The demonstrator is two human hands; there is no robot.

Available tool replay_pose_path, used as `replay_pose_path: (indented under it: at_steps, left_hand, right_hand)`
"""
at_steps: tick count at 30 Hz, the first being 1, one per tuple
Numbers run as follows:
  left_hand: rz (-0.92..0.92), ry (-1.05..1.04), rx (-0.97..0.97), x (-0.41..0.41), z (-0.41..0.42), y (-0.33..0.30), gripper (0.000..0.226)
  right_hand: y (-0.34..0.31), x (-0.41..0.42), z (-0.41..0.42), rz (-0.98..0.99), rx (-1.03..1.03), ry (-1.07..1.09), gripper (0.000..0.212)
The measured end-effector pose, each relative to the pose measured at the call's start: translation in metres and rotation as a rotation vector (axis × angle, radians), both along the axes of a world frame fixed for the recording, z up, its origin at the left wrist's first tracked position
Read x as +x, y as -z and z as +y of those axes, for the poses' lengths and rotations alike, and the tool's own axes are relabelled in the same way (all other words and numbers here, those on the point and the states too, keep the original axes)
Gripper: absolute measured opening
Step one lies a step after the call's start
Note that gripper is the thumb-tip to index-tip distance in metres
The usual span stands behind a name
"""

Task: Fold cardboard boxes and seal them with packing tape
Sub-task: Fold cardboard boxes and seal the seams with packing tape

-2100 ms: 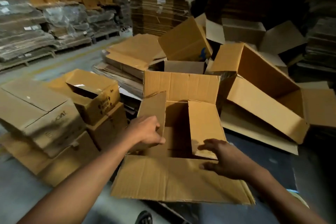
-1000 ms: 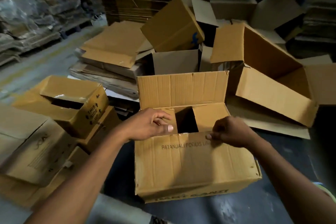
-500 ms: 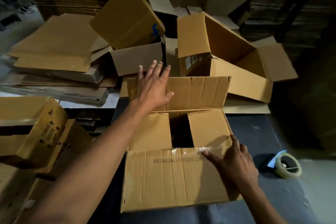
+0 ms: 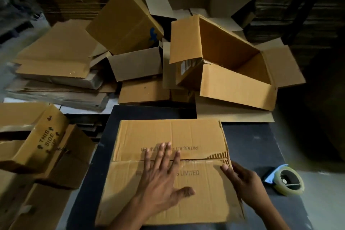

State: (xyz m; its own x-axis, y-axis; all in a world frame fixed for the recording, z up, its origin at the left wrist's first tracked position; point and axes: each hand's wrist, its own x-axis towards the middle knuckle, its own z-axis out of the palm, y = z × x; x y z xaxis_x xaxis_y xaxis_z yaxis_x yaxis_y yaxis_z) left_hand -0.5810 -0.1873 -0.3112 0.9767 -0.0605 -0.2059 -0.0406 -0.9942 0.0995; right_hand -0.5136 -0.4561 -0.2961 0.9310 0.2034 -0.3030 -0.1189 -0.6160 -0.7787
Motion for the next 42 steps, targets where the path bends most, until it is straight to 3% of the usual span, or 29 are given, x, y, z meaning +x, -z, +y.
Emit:
replay_pose_path:
  at_steps: [5, 10, 11, 13, 18, 21, 25, 30, 35, 39, 42]
  left_hand:
    - [-0.110, 0.036, 0.000, 0.011, -0.051, 0.012, 0.118]
    - [-0.190, 0.036, -0.044, 0.044, -0.133, 0.012, 0.106]
    - [-0.208, 0.034, -0.064, 0.052, -0.148, 0.011, 0.105]
    - [-0.193, 0.028, -0.082, 0.066, -0.167, 0.013, 0.100]
    - [-0.170, 0.030, -0.036, 0.074, -0.178, 0.028, 0.082]
    - [-0.176, 0.035, -0.042, 0.074, -0.178, 0.028, 0.079]
    - [-0.174, 0.006, -0.066, 0.076, -0.180, 0.027, 0.078]
    - [-0.151, -0.014, -0.071, 0.077, -0.183, 0.022, 0.075]
    - [-0.101, 0.033, -0.109, 0.076, -0.176, 0.012, 0.082]
    - [-0.016, 0.159, -0.105, 0.062, -0.146, 0.001, 0.100]
    - [-0.098, 0.162, -0.046, 0.037, -0.124, 0.004, 0.110]
  right_hand:
    - [0.014, 0.024, -0.058, -0.129, -0.078, 0.012, 0.033]
    - [0.031, 0.051, -0.137, 0.092, 0.077, 0.136, 0.050]
    - [0.046, 0.061, -0.159, 0.035, -0.008, 0.150, 0.053]
    - [0.071, 0.081, -0.200, -0.089, -0.404, 0.047, 0.032]
    - [0.098, 0.134, -0.240, -0.068, -0.914, -0.419, 0.062]
    - [0.115, 0.151, -0.232, -0.076, -0.989, -0.610, 0.056]
    - [0.129, 0.157, -0.222, -0.070, -0.973, -0.559, 0.031]
    - [0.115, 0.146, -0.234, -0.031, -0.808, -0.304, 0.034]
    - [0.012, 0.134, -0.205, -0.183, -0.220, 0.168, 0.046]
    - [-0.086, 0.097, -0.142, -0.217, 0.273, 0.154, 0.064]
    - [-0.104, 0.078, -0.084, -0.285, 0.347, 0.056, 0.073]
